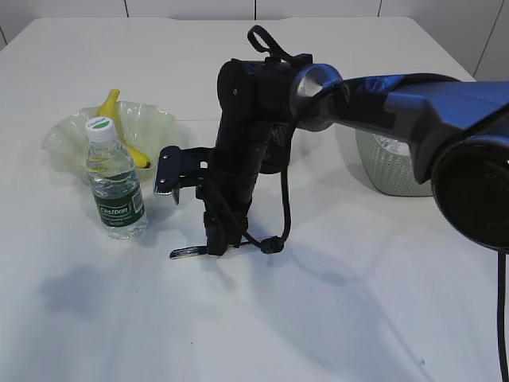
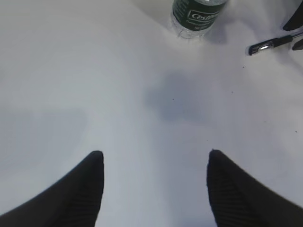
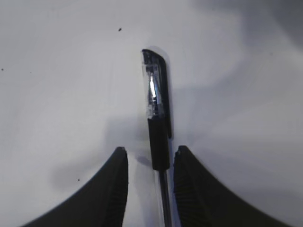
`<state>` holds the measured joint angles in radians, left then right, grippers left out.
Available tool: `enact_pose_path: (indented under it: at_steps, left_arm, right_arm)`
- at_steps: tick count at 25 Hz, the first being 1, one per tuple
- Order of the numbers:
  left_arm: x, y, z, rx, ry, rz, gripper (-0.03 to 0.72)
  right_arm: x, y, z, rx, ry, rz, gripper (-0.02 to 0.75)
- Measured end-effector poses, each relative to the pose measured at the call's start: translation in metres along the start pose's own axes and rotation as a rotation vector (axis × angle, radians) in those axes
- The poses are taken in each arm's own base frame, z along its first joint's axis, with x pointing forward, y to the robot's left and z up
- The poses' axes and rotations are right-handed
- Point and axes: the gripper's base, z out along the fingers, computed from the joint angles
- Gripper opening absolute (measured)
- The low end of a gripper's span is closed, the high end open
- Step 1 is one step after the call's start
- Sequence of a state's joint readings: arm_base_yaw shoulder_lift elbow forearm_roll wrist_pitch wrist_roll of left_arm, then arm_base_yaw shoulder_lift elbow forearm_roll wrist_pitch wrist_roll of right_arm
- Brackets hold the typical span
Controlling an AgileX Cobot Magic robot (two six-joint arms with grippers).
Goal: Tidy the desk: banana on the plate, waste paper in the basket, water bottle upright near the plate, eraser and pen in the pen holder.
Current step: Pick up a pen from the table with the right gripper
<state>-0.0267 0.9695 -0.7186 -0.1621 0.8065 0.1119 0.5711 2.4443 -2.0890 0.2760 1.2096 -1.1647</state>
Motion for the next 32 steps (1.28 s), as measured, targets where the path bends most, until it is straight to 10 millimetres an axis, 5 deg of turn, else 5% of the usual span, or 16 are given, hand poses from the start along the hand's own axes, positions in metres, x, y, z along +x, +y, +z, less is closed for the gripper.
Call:
enact_pose_path:
  at_steps: [32]
  left_arm:
    - [-0.001, 0.000, 0.002, 0.000, 0.005, -0.001, 0.482]
  right_arm:
    - [0.004, -0.001, 0.014, -0.014, 0.038, 0.009, 0.258]
